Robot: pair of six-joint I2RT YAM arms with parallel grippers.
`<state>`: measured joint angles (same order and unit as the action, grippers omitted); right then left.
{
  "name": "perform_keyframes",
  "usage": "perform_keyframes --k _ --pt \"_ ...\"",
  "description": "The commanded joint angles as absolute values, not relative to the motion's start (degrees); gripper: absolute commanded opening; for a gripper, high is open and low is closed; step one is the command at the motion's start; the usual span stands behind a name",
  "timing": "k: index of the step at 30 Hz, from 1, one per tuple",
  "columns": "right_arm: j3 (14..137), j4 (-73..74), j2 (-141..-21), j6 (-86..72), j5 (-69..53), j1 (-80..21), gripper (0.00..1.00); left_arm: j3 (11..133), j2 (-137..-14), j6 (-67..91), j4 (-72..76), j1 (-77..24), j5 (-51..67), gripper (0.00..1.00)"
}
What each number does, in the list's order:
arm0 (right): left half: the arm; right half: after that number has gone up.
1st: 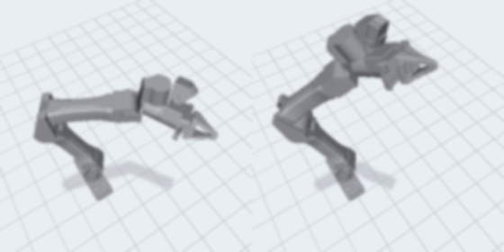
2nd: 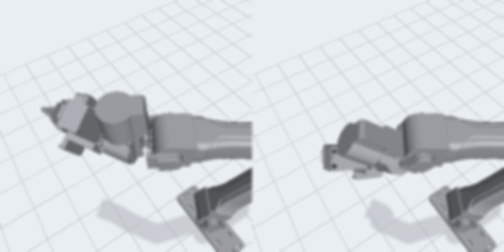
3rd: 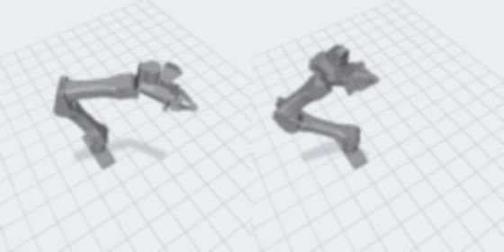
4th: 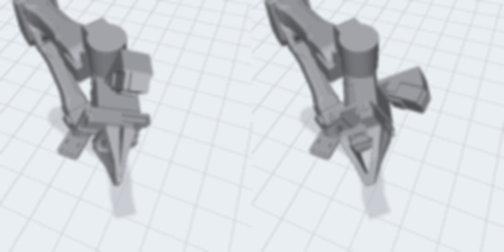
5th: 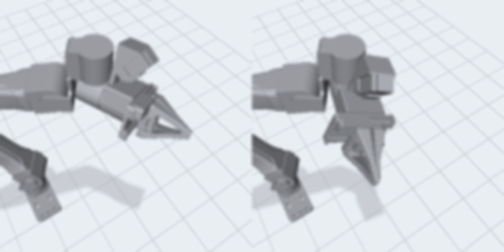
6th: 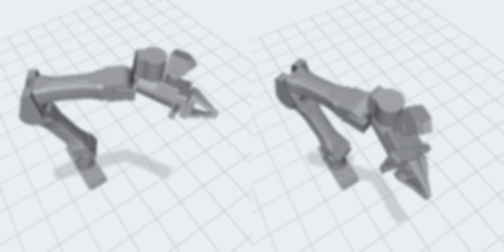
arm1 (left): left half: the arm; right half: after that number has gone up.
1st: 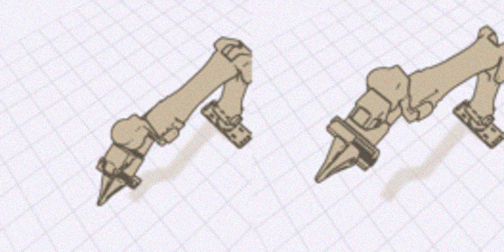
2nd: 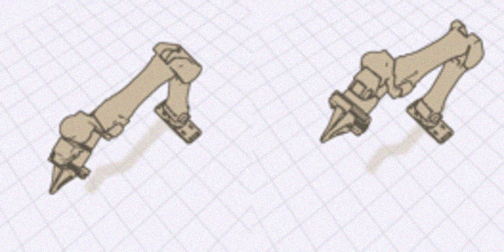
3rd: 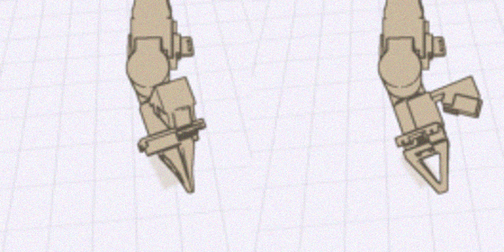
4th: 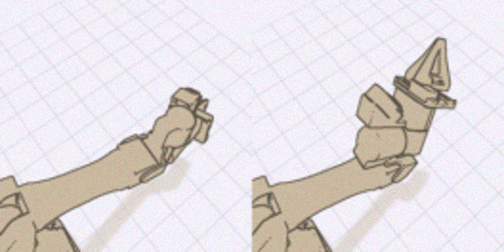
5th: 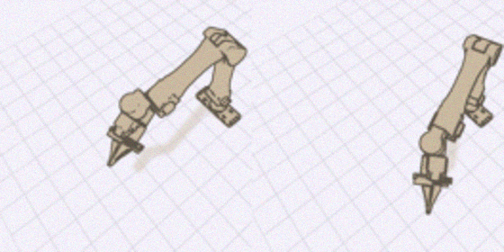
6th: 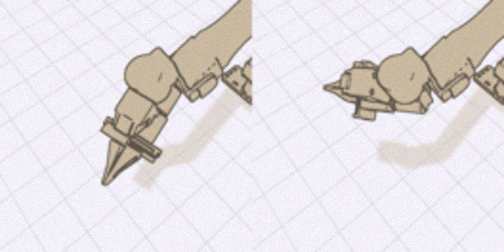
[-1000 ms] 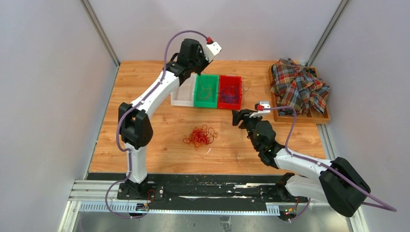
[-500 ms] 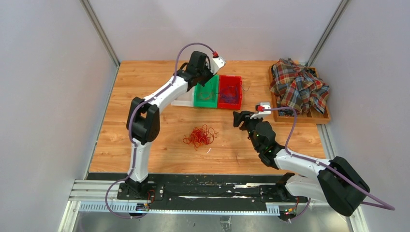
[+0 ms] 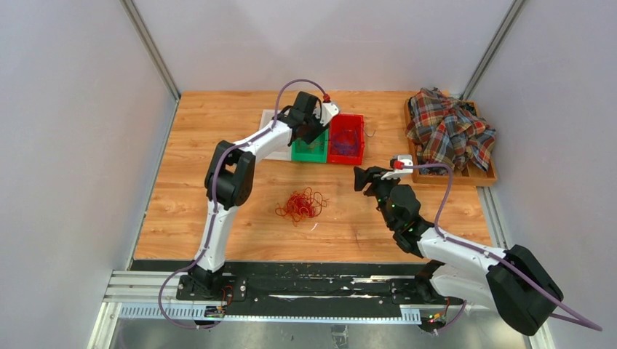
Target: Untangle the cables
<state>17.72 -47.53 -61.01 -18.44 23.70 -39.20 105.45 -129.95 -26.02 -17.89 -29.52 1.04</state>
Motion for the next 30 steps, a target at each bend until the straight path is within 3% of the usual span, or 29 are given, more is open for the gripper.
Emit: perform_keyframes --k 1,8,13,15,21,26,30 --pt "17.5 -46.2 -59.6 -19.4 23.1 -38.4 0.63 109.6 -127.7 -24.1 -21.8 -29.9 -0.4 0.5" --pt "18.1 -44.0 -58.3 -19.9 21.5 -38.4 0.63 117.0 -123.4 -22.9 -34.7 -29.7 4.5 0.62" --pt "18.6 -41.4 -56.2 -20.3 20.7 -38.5 0.65 126.0 -122.7 -23.4 -46.1 -29.7 9.7 0.91" --pt "18.8 -40.2 -55.5 -20.4 20.3 -38.5 0.66 123.5 -119.9 -24.5 -46.6 -29.7 11.2 0.97" --pt "19.4 -36.2 -53.2 -20.4 17.1 -38.5 0.67 113.0 -109.3 -30.9 -53.2 -29.2 19.7 0.93" --pt "20.2 -32.4 -53.5 -21.9 14.9 -38.9 0.67 94.7 -99.1 -35.1 -55.4 -29.3 28.3 0.84" --pt "19.5 -31.9 -53.2 -23.2 14.0 -39.2 0.66 84.5 -96.5 -33.8 -54.4 -29.3 33.5 0.64"
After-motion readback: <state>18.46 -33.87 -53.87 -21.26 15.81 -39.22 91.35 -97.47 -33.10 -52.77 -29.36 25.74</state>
